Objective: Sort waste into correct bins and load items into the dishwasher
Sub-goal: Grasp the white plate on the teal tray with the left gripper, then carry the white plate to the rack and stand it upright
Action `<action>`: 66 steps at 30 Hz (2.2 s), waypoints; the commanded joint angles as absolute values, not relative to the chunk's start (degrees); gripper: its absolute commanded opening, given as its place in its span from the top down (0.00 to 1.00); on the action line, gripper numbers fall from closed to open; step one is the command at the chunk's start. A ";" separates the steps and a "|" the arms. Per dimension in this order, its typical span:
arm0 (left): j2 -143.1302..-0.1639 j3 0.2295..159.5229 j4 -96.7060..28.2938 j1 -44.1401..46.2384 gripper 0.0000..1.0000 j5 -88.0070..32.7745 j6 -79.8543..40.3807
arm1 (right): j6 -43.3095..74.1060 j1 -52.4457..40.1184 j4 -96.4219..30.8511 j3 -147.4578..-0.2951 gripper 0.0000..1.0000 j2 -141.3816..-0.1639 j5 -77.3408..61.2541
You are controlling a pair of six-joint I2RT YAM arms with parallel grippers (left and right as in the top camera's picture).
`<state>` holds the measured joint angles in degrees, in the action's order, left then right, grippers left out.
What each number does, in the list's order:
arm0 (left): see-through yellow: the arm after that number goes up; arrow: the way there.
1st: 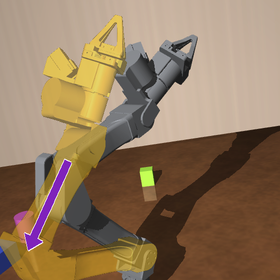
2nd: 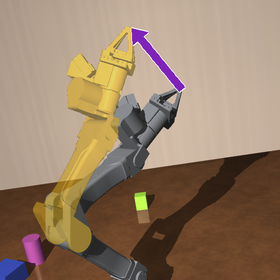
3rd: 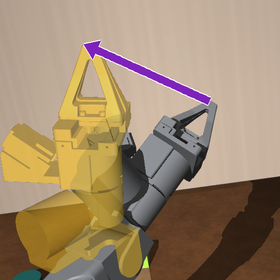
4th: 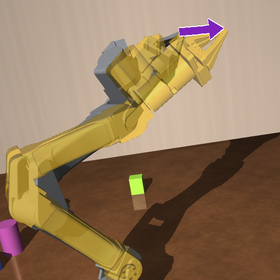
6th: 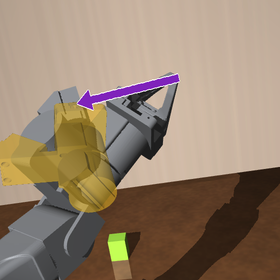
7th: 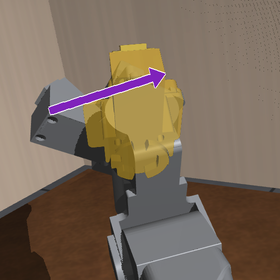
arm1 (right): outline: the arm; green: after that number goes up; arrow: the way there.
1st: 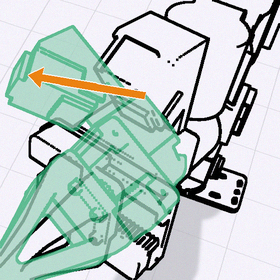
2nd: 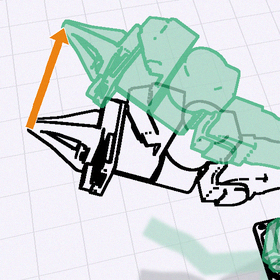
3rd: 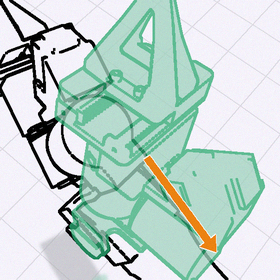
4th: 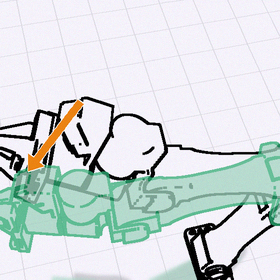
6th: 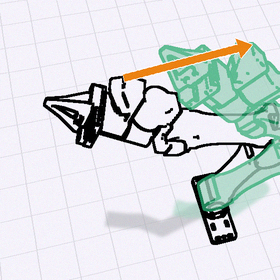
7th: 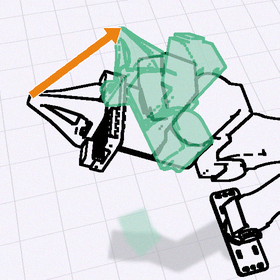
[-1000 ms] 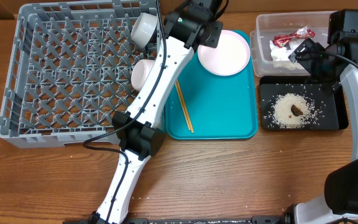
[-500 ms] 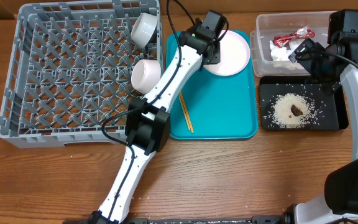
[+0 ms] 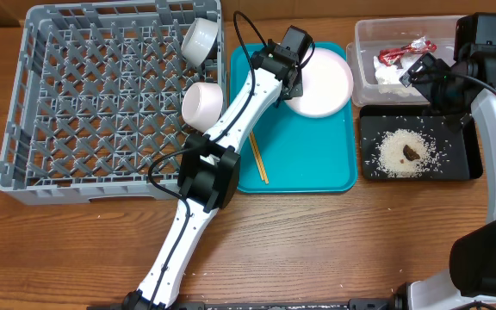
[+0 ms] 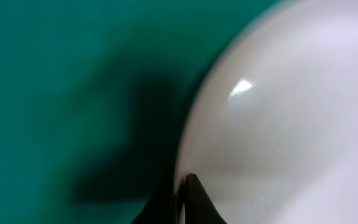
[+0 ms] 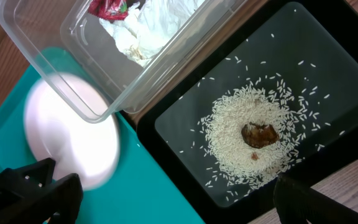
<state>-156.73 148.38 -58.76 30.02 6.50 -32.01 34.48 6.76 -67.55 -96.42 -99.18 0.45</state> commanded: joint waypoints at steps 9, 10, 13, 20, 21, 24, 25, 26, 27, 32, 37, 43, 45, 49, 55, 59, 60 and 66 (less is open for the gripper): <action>-154.12 151.39 -61.80 29.71 0.96 16.88 -22.72 | 34.30 6.87 -67.42 -96.73 0.00 -99.02 1.43; -152.94 152.53 -61.91 29.61 0.96 17.23 -19.33 | 34.30 6.87 -67.42 -96.73 0.00 -99.02 1.43; -148.75 155.39 -61.91 29.54 0.96 19.70 -10.35 | 34.30 6.87 -67.42 -96.73 0.00 -99.02 1.43; -136.38 157.34 -61.39 29.12 0.96 40.58 6.48 | 34.30 6.87 -67.42 -96.73 0.00 -99.02 1.43; -135.04 157.34 -61.10 28.73 0.96 45.15 9.32 | 34.30 6.87 -67.42 -96.73 0.00 -99.02 1.43; -133.80 157.34 -59.53 26.55 0.96 56.71 12.69 | 34.30 6.87 -67.42 -96.73 0.00 -99.02 1.43; -133.80 157.34 -58.87 25.52 0.96 59.16 13.28 | 34.30 6.87 -67.42 -96.73 0.00 -99.02 1.43; -133.82 157.25 -58.59 24.40 0.96 60.14 13.76 | 34.30 6.87 -67.42 -96.73 0.00 -99.02 1.43; -133.82 157.18 -58.63 23.29 0.96 60.20 13.78 | 34.30 6.87 -67.42 -96.73 0.00 -99.02 1.43; -133.82 155.92 -58.39 15.16 0.96 60.34 11.42 | 34.30 6.87 -67.42 -96.73 0.00 -99.02 1.43; -133.84 153.82 -57.82 10.37 0.96 57.91 8.99 | 34.30 6.87 -67.42 -96.73 0.00 -99.02 1.43; -133.84 145.64 -49.76 8.29 0.96 55.83 9.85 | 34.30 6.87 -67.42 -96.73 0.00 -99.02 1.45; -133.84 142.17 -45.25 8.27 0.96 55.86 12.49 | 34.30 6.87 -67.42 -96.73 0.00 -99.02 1.43; -133.84 136.55 -38.61 8.19 0.96 55.90 15.49 | 34.30 6.87 -67.42 -96.73 0.00 -99.02 1.43; -133.84 131.96 -37.08 8.27 0.96 54.00 12.14 | 34.30 6.87 -67.42 -96.73 0.00 -99.02 1.43; -133.84 131.24 -39.57 8.32 0.94 47.07 8.45 | 34.30 6.87 -67.42 -96.73 0.00 -99.02 1.43; -133.84 131.24 -41.23 8.32 0.81 43.07 8.45 | 34.30 6.87 -67.42 -96.73 0.00 -99.02 1.43; -133.84 131.24 -45.71 8.16 0.46 29.76 7.03 | 34.30 6.87 -67.42 -96.73 0.00 -99.02 1.43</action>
